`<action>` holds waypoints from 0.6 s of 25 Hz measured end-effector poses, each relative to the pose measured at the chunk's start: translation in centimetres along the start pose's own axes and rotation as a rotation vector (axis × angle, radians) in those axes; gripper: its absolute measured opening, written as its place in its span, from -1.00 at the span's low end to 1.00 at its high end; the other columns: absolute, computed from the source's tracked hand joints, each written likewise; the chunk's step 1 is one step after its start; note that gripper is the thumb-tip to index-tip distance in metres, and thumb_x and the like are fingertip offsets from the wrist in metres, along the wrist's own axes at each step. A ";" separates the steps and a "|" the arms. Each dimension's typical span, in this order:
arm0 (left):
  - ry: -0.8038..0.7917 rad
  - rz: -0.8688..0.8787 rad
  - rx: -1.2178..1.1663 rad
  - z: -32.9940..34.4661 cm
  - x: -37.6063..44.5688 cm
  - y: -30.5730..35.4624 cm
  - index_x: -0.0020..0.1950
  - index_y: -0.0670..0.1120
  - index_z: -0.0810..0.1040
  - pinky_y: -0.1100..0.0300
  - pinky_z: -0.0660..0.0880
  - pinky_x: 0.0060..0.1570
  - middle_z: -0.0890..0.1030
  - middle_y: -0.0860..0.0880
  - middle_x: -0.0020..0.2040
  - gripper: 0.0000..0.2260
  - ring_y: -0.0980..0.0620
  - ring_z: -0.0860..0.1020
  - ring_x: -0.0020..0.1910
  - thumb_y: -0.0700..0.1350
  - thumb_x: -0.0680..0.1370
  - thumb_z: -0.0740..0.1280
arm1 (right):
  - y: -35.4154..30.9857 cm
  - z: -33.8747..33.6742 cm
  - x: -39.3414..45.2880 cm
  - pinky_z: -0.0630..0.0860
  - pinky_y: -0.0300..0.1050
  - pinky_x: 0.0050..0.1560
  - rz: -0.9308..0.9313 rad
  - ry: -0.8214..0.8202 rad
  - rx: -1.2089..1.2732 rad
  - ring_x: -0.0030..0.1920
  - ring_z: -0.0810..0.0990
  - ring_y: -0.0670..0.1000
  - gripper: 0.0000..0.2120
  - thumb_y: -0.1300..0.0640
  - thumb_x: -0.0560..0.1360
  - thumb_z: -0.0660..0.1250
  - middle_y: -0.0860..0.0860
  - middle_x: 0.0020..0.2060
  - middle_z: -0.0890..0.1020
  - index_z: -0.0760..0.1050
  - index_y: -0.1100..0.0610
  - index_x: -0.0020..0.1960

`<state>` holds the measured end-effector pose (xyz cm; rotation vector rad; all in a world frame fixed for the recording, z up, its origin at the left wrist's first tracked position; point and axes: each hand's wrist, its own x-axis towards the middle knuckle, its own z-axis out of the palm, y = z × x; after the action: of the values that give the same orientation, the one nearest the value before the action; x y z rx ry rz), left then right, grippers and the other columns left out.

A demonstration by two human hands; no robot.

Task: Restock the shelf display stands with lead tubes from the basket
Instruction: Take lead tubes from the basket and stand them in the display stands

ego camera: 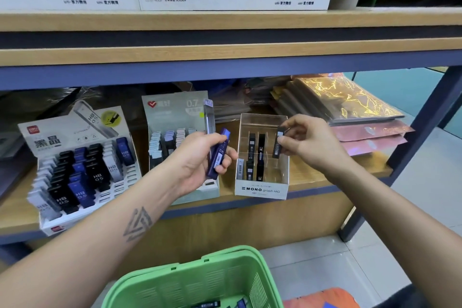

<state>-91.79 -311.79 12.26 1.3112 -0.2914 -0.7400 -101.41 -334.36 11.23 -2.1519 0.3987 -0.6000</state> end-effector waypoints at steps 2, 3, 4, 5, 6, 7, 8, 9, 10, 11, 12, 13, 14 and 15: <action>0.008 0.008 0.007 -0.2 0.1 0.0 0.26 -0.30 0.33 0.24 0.35 -0.55 0.60 -0.26 -0.21 -0.78 -0.03 0.47 -0.41 -0.22 0.66 0.21 | -0.2 0.3 0.1 0.63 0.22 0.03 -0.007 0.019 0.025 -0.11 0.70 0.10 -0.90 0.15 0.49 0.50 0.02 -0.19 0.70 0.61 0.01 -0.05; 0.009 0.010 0.006 -0.2 0.2 0.0 0.27 -0.30 0.32 0.24 0.35 -0.55 0.60 -0.26 -0.21 -0.76 -0.03 0.47 -0.41 -0.22 0.66 0.21 | -0.2 0.5 0.2 0.63 0.21 0.04 -0.011 0.034 0.019 -0.11 0.70 0.09 -0.91 0.15 0.49 0.51 0.02 -0.20 0.69 0.62 0.01 -0.09; 0.008 0.012 0.002 -0.3 0.2 -0.1 0.29 -0.31 0.31 0.24 0.35 -0.55 0.60 -0.27 -0.21 -0.75 -0.03 0.47 -0.42 -0.22 0.66 0.21 | -0.3 0.8 0.3 0.63 0.19 0.06 -0.016 0.050 0.013 -0.11 0.70 0.09 -0.91 0.16 0.48 0.51 0.01 -0.20 0.70 0.64 0.01 -0.10; 0.006 0.012 0.001 -0.4 0.2 -0.1 0.30 -0.31 0.31 0.24 0.35 -0.55 0.60 -0.27 -0.21 -0.74 -0.03 0.47 -0.42 -0.22 0.66 0.21 | -0.4 1.1 0.4 0.64 0.17 0.05 -0.027 0.063 0.013 -0.11 0.70 0.08 -0.91 0.18 0.48 0.52 0.01 -0.20 0.70 0.65 0.01 -0.09; 0.006 0.014 0.003 -0.5 0.3 -0.1 0.31 -0.31 0.30 0.24 0.35 -0.55 0.60 -0.27 -0.20 -0.73 -0.03 0.47 -0.42 -0.21 0.66 0.21 | -0.6 1.6 0.5 0.65 0.14 0.04 -0.049 0.076 0.004 -0.11 0.70 0.06 -0.91 0.19 0.49 0.51 0.01 -0.19 0.69 0.66 0.04 -0.04; 0.005 0.015 0.009 -0.6 0.3 -0.1 0.31 -0.32 0.30 0.24 0.35 -0.55 0.60 -0.28 -0.19 -0.72 -0.03 0.47 -0.42 -0.21 0.66 0.21 | -0.7 2.1 0.6 0.66 0.11 0.02 -0.083 0.091 -0.018 -0.11 0.69 0.04 -0.88 0.21 0.49 0.50 0.00 -0.17 0.69 0.66 0.07 0.01; 0.002 0.016 0.015 -0.7 0.3 -0.1 0.30 -0.31 0.31 0.24 0.35 -0.55 0.59 -0.29 -0.19 -0.73 -0.03 0.47 -0.42 -0.21 0.66 0.22 | -0.8 2.7 0.7 0.66 0.07 0.01 -0.124 0.106 -0.053 -0.11 0.67 0.01 -0.86 0.22 0.50 0.50 -0.01 -0.16 0.67 0.65 0.09 0.05; -0.003 0.016 0.021 -0.8 0.3 -0.1 0.28 -0.30 0.31 0.23 0.35 -0.55 0.59 -0.29 -0.18 -0.75 -0.03 0.46 -0.43 -0.21 0.66 0.22 | -1.0 3.3 0.8 0.66 0.02 0.01 -0.165 0.122 -0.094 -0.11 0.65 -0.02 -0.83 0.22 0.50 0.49 -0.03 -0.14 0.66 0.64 0.11 0.08; -0.009 0.014 0.026 -0.9 0.3 -0.1 0.27 -0.28 0.30 0.23 0.34 -0.55 0.58 -0.30 -0.18 -0.76 -0.02 0.46 -0.43 -0.21 0.66 0.22 | -1.2 3.8 0.7 0.65 -0.02 0.01 -0.204 0.139 -0.134 -0.10 0.64 -0.04 -0.82 0.22 0.51 0.48 -0.03 -0.13 0.66 0.63 0.11 0.10; -0.013 0.011 0.030 -0.9 0.2 -0.1 0.26 -0.28 0.30 0.23 0.34 -0.55 0.58 -0.30 -0.18 -0.77 -0.02 0.46 -0.43 -0.21 0.66 0.22 | -1.3 4.3 0.8 0.63 -0.05 0.02 -0.236 0.152 -0.166 -0.09 0.62 -0.06 -0.81 0.22 0.51 0.48 -0.04 -0.12 0.65 0.63 0.11 0.11; -0.016 0.009 0.035 -1.0 0.2 -0.1 0.25 -0.27 0.30 0.24 0.34 -0.55 0.58 -0.30 -0.18 -0.78 -0.02 0.46 -0.43 -0.21 0.66 0.21 | -1.3 4.7 0.8 0.62 -0.06 0.03 -0.260 0.161 -0.189 -0.09 0.62 -0.07 -0.81 0.23 0.51 0.47 -0.05 -0.12 0.65 0.62 0.11 0.11; -0.018 0.008 0.041 -1.1 0.2 -0.1 0.24 -0.27 0.29 0.24 0.34 -0.55 0.58 -0.30 -0.18 -0.78 -0.02 0.45 -0.43 -0.21 0.66 0.21 | -1.3 5.0 0.8 0.62 -0.05 0.03 -0.272 0.162 -0.208 -0.09 0.61 -0.07 -0.82 0.23 0.52 0.46 -0.06 -0.13 0.64 0.62 0.11 0.11; -0.020 0.008 0.046 -1.2 0.1 -0.1 0.24 -0.26 0.29 0.24 0.34 -0.55 0.58 -0.30 -0.18 -0.78 -0.02 0.45 -0.43 -0.21 0.66 0.22 | -1.2 5.3 0.8 0.62 -0.04 0.02 -0.275 0.163 -0.229 -0.09 0.61 -0.07 -0.83 0.23 0.52 0.46 -0.06 -0.14 0.64 0.62 0.11 0.10; -0.021 0.006 0.048 -1.2 0.1 0.0 0.25 -0.26 0.28 0.24 0.34 -0.55 0.58 -0.29 -0.18 -0.78 -0.02 0.46 -0.42 -0.21 0.65 0.22 | -1.1 5.5 0.8 0.62 -0.03 0.01 -0.271 0.163 -0.251 -0.09 0.62 -0.05 -0.84 0.23 0.52 0.45 -0.06 -0.14 0.64 0.62 0.11 0.09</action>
<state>-91.02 -310.89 11.89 1.3483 -0.3318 -0.7459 -97.68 -330.47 9.39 -2.4265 0.2830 -0.9243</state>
